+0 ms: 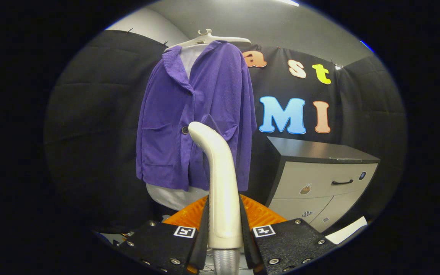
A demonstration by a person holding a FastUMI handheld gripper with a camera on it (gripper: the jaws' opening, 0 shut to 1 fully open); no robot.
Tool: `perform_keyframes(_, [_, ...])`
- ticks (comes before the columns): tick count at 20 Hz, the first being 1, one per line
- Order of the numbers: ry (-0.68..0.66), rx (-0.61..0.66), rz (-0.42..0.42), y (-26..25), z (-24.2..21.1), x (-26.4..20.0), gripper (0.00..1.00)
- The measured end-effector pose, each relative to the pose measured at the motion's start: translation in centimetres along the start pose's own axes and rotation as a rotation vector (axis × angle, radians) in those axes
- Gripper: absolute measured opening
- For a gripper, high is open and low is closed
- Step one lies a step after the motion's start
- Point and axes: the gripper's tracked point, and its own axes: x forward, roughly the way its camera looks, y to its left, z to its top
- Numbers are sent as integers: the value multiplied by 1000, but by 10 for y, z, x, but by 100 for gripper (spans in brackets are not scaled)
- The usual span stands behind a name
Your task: Iron the clothes twice with a garment steamer, once on the left side and once on the right side.
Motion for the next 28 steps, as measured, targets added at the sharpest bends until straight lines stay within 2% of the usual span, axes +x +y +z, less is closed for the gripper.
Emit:
perform_keyframes(10, [139,-2,2,13,-86,8,40])
perform_keyframes(14, [131,-7,8,22,-85,-1,40])
perform_keyframes(19, [0,24,52,38,-12,-18,40])
perform_keyframes(28, [-234,29,60,50,128,-34,40])
